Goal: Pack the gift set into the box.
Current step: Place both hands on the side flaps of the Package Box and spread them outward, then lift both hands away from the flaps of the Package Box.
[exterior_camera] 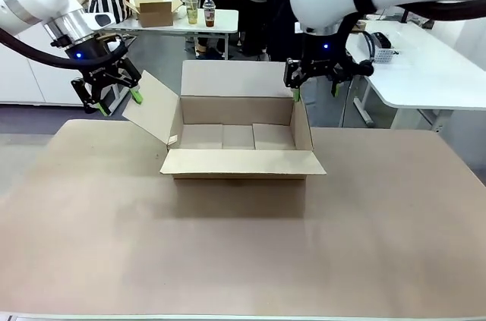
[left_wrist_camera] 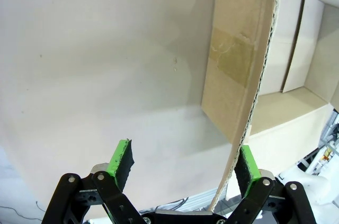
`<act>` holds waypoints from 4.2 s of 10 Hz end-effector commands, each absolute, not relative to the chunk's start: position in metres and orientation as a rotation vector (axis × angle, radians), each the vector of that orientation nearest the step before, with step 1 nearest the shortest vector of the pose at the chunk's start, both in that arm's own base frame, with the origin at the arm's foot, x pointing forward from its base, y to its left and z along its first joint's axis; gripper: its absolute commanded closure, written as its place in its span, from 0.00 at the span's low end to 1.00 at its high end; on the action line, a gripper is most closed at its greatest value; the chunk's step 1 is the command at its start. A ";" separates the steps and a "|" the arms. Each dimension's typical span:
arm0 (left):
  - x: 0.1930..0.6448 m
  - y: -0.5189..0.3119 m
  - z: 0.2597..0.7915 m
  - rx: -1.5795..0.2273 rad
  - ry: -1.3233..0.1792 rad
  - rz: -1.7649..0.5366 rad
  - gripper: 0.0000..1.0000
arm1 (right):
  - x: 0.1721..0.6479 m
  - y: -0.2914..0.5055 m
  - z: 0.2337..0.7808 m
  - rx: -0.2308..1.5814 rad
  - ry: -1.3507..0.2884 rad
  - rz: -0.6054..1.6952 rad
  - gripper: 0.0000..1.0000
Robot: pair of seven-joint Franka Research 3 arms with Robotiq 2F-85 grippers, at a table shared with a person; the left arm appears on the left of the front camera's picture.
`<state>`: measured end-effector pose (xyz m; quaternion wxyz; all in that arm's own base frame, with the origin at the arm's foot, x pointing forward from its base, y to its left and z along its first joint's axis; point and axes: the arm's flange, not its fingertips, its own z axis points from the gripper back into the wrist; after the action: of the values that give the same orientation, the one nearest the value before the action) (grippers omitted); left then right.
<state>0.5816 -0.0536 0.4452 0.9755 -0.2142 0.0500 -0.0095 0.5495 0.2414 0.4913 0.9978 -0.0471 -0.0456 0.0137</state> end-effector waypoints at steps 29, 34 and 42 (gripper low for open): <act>0.580 -0.054 0.447 -0.413 0.097 -0.003 0.00 | 0.553 0.075 0.404 0.487 -0.121 0.029 0.00; 0.580 -0.054 0.447 -0.413 0.097 -0.003 0.00 | 0.553 0.075 0.404 0.487 -0.121 0.029 0.00; 0.580 -0.054 0.447 -0.413 0.097 -0.003 0.00 | 0.553 0.075 0.404 0.487 -0.121 0.029 0.00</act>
<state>0.5816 -0.0535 0.4450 0.9754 -0.2142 0.0502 -0.0094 0.5538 0.0727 0.3990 0.9654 0.2519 -0.0646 0.0209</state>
